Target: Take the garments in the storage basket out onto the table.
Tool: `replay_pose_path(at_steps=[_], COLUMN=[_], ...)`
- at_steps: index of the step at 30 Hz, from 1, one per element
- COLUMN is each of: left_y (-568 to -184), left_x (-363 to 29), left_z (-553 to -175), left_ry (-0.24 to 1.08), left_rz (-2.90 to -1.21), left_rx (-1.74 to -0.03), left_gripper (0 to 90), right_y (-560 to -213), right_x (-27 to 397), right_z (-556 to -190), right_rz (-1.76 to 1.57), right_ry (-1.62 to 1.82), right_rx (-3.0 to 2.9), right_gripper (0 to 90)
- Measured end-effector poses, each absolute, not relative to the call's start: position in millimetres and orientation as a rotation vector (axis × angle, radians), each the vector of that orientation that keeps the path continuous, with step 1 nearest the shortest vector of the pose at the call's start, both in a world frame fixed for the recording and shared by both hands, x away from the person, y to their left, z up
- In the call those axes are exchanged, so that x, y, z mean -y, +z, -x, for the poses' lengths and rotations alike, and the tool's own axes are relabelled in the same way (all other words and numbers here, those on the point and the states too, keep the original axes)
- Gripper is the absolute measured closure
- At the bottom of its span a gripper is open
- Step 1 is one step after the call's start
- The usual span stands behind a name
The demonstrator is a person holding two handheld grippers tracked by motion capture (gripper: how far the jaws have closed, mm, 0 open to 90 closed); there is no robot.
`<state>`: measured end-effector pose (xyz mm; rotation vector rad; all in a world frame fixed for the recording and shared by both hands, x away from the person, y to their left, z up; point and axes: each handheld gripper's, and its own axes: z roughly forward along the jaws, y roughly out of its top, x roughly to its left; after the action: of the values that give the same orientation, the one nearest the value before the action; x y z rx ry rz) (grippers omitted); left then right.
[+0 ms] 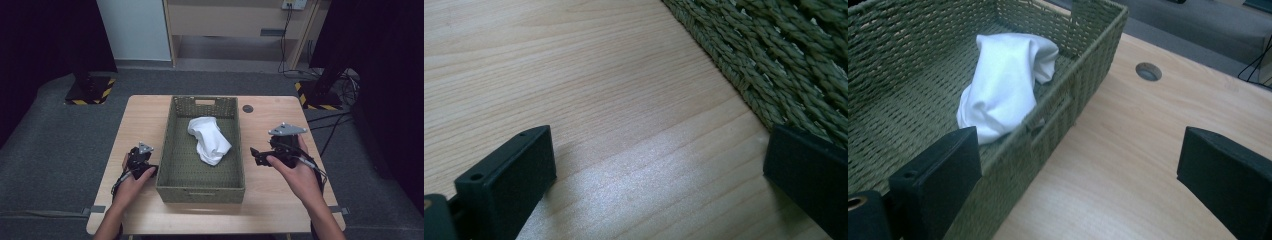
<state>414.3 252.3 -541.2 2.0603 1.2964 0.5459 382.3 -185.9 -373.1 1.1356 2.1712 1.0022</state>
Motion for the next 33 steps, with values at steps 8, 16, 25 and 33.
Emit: replay_pose_path(at_steps=[8, 16, 25, 33], left_y=[-541, -541, -541, -541], left_x=[-252, -252, -252, -252], left_z=[-414, -414, -414, -414], left_ry=[0.546, 0.546, 0.545, 0.546], left_rz=[-2.06, -2.06, -2.058, -2.057], left_rx=[-1.296, -1.296, -1.296, -1.296], left_gripper=[0.0, 0.0, 0.0, 0.0], right_y=[-356, -355, -359, -364], right_x=[151, 125, 108, 86], right_z=[-408, -430, -446, -464], right_rz=[-1.064, -1.035, -1.037, -1.029], right_ry=[0.979, 1.005, 0.979, 0.943], right_rx=[-2.256, -2.336, -2.372, -2.416], right_gripper=[2.5, 4.2, 3.1, 2.9])
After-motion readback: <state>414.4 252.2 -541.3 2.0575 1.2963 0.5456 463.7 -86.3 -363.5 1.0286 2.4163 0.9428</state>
